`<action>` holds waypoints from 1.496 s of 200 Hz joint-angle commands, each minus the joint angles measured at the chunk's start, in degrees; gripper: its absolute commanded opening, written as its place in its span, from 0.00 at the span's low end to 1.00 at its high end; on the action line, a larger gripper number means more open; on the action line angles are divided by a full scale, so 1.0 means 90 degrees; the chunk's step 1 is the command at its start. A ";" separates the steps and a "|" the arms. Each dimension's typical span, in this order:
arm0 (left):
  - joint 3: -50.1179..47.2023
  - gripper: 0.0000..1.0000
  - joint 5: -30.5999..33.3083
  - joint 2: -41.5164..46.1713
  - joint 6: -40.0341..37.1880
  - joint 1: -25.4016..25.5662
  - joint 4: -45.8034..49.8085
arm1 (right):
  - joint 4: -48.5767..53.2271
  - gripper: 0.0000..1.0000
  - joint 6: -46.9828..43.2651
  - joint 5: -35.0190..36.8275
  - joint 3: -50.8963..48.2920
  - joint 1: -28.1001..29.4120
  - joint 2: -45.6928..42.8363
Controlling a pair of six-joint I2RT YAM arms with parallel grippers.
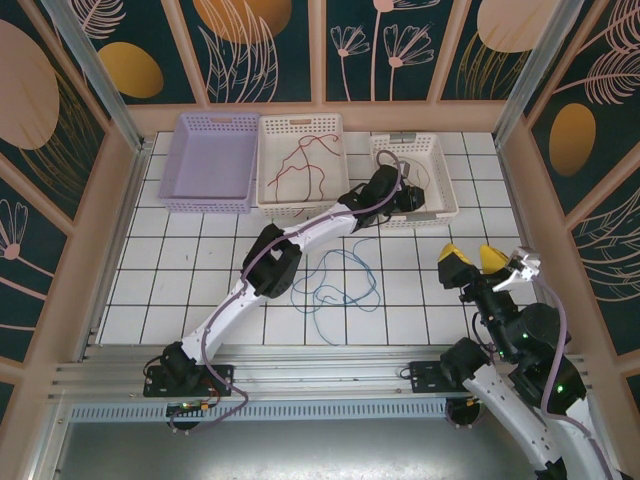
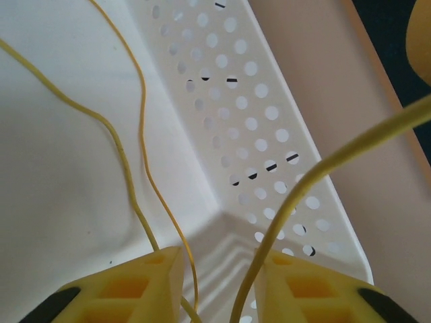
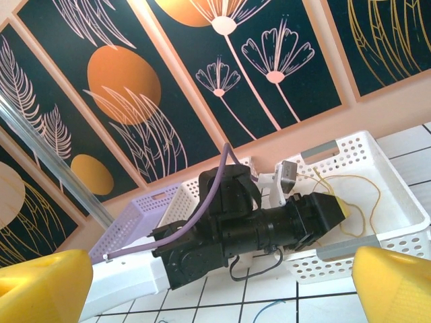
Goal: Untangle the cables
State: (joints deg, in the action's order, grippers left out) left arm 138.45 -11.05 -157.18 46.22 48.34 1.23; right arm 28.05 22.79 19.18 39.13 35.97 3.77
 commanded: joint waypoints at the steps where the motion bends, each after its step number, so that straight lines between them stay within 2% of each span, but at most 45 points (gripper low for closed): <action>1: 0.0173 0.38 0.0104 0.0250 -0.0225 -0.0043 0.0231 | -0.0256 0.99 -0.0149 -0.0097 -0.0082 -0.0050 0.0003; 30: 0.0173 0.51 0.0128 0.0443 -0.0354 -0.0041 0.0325 | -0.0256 0.99 -0.0149 -0.0106 -0.0072 -0.0070 0.0014; 58: 0.0178 0.68 0.0199 0.0644 -0.0534 -0.0042 0.0471 | -0.0247 0.99 -0.0148 -0.0087 -0.0071 -0.0068 0.0013; 128: 0.0230 0.85 0.0345 0.1002 -0.0783 -0.0048 0.0689 | -0.0246 0.99 -0.0147 -0.0085 -0.0081 -0.0080 0.0039; 175: 0.0271 0.98 0.0105 0.1558 -0.0816 -0.0063 0.0307 | -0.0212 0.99 -0.0134 0.0002 -0.0071 -0.0090 0.0108; 193: 0.0119 0.99 0.0195 0.1932 -0.1005 -0.0054 0.0449 | -0.0183 0.99 -0.0120 0.0053 -0.0064 -0.0092 0.0164; 219: -0.1013 0.98 0.0554 0.2881 -0.1279 -0.0051 0.0471 | -0.0141 0.99 -0.0100 0.0057 -0.0051 -0.0080 0.0319; 255: -0.3813 0.98 0.1422 0.4726 -0.1473 0.0024 0.0152 | -0.0032 0.99 -0.0100 -0.0008 -0.0003 -0.0076 0.0805; 299: -0.6853 0.98 0.2177 0.6783 -0.1092 0.0165 -0.0074 | -0.0009 0.99 -0.0202 -0.0490 0.0036 -0.0067 0.1725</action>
State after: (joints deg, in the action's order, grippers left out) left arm 86.80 3.27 -102.72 35.07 48.93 1.32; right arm 28.14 22.63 17.89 38.83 35.55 15.25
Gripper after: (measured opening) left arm 0.985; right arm 0.990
